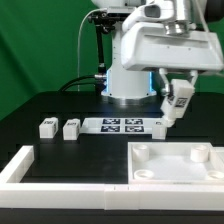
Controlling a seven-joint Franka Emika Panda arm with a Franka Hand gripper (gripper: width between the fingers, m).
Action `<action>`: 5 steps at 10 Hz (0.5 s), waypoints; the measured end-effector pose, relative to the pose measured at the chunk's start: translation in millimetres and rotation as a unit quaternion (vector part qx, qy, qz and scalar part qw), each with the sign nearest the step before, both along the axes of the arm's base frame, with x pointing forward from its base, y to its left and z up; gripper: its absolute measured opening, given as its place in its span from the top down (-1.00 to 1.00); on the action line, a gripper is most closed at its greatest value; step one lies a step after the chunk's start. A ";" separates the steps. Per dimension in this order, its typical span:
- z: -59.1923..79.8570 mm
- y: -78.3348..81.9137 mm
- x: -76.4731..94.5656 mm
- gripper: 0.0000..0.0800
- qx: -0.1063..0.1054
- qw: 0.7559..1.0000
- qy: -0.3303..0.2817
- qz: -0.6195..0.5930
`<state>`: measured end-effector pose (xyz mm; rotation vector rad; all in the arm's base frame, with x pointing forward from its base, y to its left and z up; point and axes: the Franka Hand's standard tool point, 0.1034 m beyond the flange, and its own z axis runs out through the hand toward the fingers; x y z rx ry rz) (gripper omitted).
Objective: Assemble one leg
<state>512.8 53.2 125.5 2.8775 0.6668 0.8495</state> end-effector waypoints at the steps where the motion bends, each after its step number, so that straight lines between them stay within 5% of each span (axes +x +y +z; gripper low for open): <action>1: -12.4 8.9 -4.0 0.27 0.030 0.998 0.056 -0.015; 5: -0.1 57.4 33.3 0.27 0.079 0.992 0.101 -0.020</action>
Offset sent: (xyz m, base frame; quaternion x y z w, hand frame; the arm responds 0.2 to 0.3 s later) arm 0.0313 0.0424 0.0032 0.0839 -0.0685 0.0270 0.9937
